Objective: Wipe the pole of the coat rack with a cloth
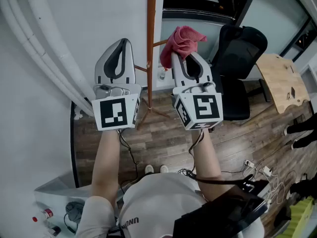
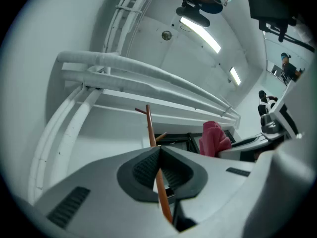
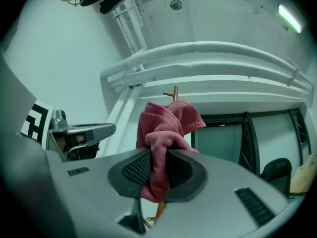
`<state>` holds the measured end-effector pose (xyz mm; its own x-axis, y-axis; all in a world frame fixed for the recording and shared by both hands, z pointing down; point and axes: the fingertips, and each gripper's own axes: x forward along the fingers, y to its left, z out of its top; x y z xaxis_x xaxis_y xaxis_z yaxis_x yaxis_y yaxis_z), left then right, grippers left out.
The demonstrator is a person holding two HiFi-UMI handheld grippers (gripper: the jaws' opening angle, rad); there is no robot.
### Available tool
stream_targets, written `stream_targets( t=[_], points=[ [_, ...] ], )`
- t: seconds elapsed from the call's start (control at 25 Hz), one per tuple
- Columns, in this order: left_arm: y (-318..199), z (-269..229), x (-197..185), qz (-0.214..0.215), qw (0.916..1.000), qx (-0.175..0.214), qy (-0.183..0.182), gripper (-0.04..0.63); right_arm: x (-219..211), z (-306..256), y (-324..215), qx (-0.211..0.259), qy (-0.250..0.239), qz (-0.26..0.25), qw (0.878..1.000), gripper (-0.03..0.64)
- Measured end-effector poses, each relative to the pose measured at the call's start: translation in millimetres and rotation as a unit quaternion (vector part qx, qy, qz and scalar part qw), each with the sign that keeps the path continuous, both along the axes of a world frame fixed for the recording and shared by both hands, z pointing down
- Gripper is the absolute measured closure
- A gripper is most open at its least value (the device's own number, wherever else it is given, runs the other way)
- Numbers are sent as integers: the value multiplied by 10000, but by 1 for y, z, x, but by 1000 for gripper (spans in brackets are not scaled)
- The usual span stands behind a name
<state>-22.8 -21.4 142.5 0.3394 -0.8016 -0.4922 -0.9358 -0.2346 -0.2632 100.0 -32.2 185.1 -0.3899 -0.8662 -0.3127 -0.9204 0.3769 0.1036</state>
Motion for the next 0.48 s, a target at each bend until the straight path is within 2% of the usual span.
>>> stream_targets(
  t=[0.12,0.28,0.48],
  points=[
    [3,-1,-2,25,9999,-9,136,581,-1,2,0,-20,20,15,10000,545],
    [4,1,-9,-80,9999,18,70,581,-3,1,1,-14,49,42,10000,545],
    [12,5,-12,111,9997,-34,230,581,-10,5,4,-25,-7,60,10000,545]
  ],
)
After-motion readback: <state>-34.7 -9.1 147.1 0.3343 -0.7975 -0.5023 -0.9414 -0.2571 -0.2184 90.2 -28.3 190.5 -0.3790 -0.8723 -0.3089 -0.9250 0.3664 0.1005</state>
